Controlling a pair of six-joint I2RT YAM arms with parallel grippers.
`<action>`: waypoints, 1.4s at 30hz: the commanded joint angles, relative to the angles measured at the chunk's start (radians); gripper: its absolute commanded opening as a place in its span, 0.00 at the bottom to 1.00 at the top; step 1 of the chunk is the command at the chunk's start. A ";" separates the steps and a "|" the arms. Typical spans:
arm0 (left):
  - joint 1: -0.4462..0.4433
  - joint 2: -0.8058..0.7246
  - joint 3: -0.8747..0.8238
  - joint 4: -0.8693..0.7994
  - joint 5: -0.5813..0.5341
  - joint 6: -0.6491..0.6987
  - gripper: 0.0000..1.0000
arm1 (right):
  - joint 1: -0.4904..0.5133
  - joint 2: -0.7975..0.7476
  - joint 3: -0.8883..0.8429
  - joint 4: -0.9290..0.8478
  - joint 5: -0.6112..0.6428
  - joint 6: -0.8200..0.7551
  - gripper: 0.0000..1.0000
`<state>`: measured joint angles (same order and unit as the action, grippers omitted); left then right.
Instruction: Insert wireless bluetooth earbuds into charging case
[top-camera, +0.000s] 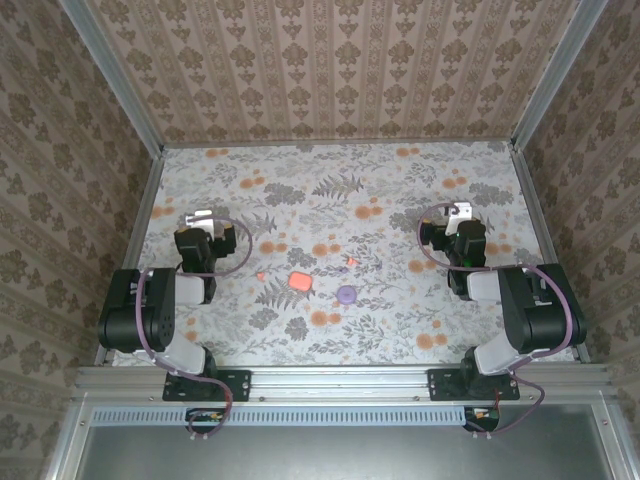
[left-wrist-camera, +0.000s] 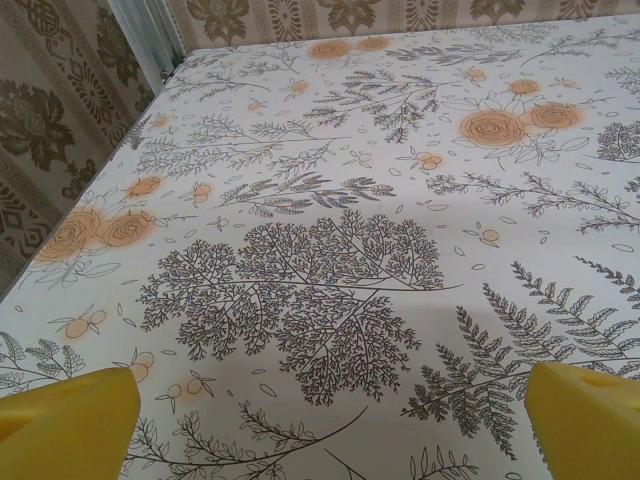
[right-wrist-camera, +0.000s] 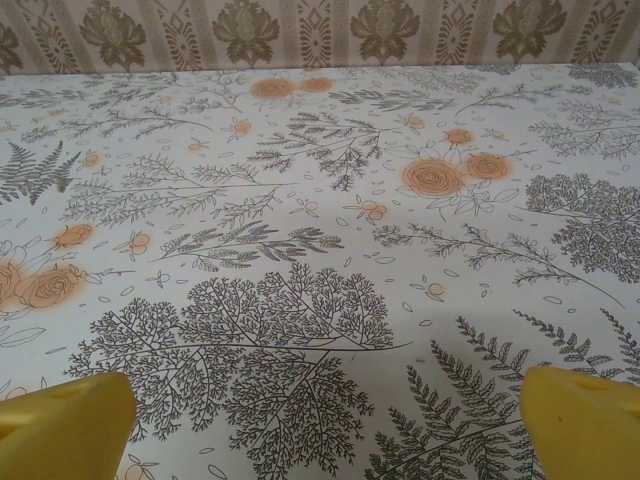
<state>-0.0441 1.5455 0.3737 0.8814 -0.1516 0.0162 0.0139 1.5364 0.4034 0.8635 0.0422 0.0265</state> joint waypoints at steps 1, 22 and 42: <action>0.007 -0.007 0.019 -0.002 0.020 0.014 1.00 | 0.003 -0.005 0.005 -0.009 0.010 0.002 1.00; 0.007 -0.007 0.023 -0.010 0.043 0.023 1.00 | 0.003 -0.005 0.006 -0.009 0.010 0.001 1.00; 0.003 -0.141 0.145 -0.335 0.100 0.048 1.00 | 0.001 -0.209 0.189 -0.514 -0.039 0.009 1.00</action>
<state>-0.0380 1.4933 0.4229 0.7284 -0.0841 0.0326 0.0105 1.4414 0.4892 0.5953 0.0204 0.0277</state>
